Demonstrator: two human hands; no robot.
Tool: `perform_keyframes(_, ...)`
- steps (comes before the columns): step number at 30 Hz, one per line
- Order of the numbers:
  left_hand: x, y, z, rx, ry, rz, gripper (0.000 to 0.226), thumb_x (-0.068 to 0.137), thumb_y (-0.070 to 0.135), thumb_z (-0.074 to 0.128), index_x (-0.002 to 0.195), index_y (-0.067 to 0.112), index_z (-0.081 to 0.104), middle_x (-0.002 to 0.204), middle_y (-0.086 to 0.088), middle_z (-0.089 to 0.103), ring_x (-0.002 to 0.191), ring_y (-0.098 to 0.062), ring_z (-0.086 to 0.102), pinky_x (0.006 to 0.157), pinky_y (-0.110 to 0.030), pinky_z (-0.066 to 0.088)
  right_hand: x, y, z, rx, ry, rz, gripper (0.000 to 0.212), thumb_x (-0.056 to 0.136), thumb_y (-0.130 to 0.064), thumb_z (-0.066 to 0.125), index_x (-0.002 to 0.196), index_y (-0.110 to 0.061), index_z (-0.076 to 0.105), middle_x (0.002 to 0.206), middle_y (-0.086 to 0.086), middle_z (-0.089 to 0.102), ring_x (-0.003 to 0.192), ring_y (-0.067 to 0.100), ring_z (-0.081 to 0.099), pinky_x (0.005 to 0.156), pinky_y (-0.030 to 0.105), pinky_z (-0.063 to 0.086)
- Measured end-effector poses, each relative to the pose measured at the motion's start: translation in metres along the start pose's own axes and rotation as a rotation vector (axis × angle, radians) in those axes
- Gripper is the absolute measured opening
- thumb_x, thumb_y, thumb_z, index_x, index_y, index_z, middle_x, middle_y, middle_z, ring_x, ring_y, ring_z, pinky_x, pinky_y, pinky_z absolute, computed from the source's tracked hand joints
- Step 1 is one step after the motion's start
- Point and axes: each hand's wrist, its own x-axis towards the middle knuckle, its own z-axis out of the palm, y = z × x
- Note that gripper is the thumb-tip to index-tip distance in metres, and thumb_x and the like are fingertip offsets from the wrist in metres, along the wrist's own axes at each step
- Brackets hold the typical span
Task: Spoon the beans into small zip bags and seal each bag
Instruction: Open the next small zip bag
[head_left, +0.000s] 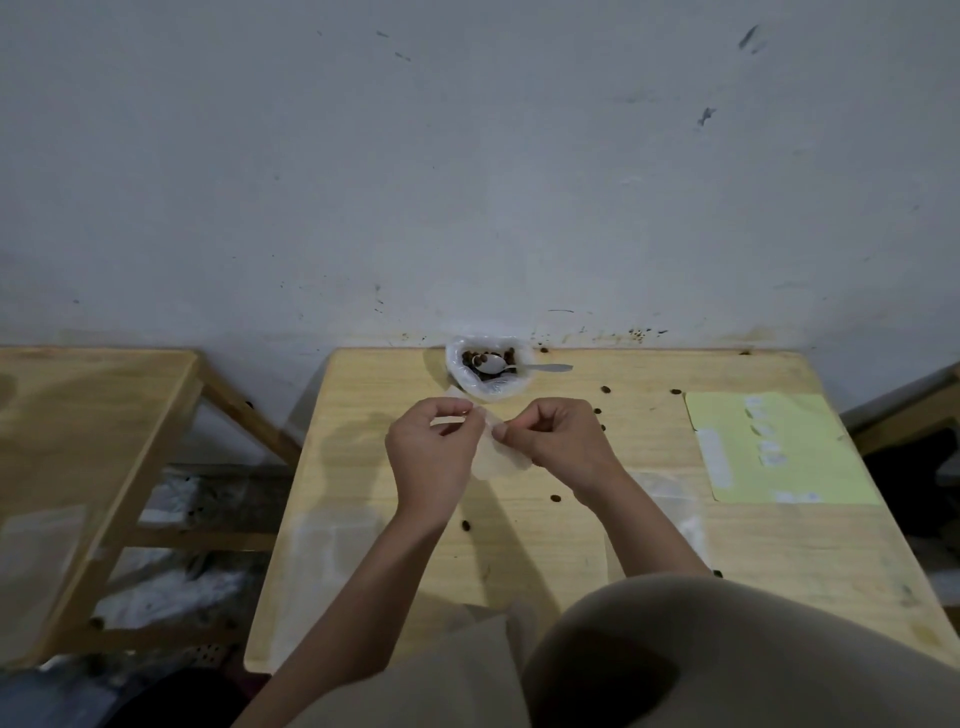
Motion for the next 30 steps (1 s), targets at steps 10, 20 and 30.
perform_keyframes(10,-0.002,-0.002,0.014,0.135,-0.089,-0.018,0.019,0.07,-0.001,0.07,0.066,0.017,0.064,0.067,0.008,0.064,0.055,-0.005,0.057,0.052,-0.008,0.04,0.003,0.015,-0.003,-0.17,0.188,-0.038,0.022,0.069,0.0,0.074,0.054,-0.009,0.061,0.063,0.014,0.069,0.056,0.019,0.06,0.052,0.025,0.047)
perform_keyframes(20,-0.016,-0.012,0.014,0.115,-0.151,-0.112,0.013,0.07,0.001,0.071,0.07,0.013,0.067,0.07,-0.002,0.068,0.066,-0.012,0.064,0.059,-0.014,0.048,0.013,0.01,-0.022,-0.385,0.136,-0.156,0.029,0.074,0.006,0.066,0.06,-0.018,0.063,0.067,0.0,0.068,0.068,0.026,0.068,0.064,0.034,0.055)
perform_keyframes(30,-0.02,-0.009,0.011,-0.024,-0.229,0.151,0.039,0.074,0.012,0.077,0.092,0.021,0.044,0.094,0.001,0.059,0.086,-0.013,0.065,0.074,-0.02,0.049,0.014,-0.005,-0.03,-0.467,-0.028,-0.106,0.013,0.078,-0.004,0.068,0.08,-0.014,0.076,0.077,-0.004,0.07,0.051,-0.009,0.054,0.051,0.005,0.038)
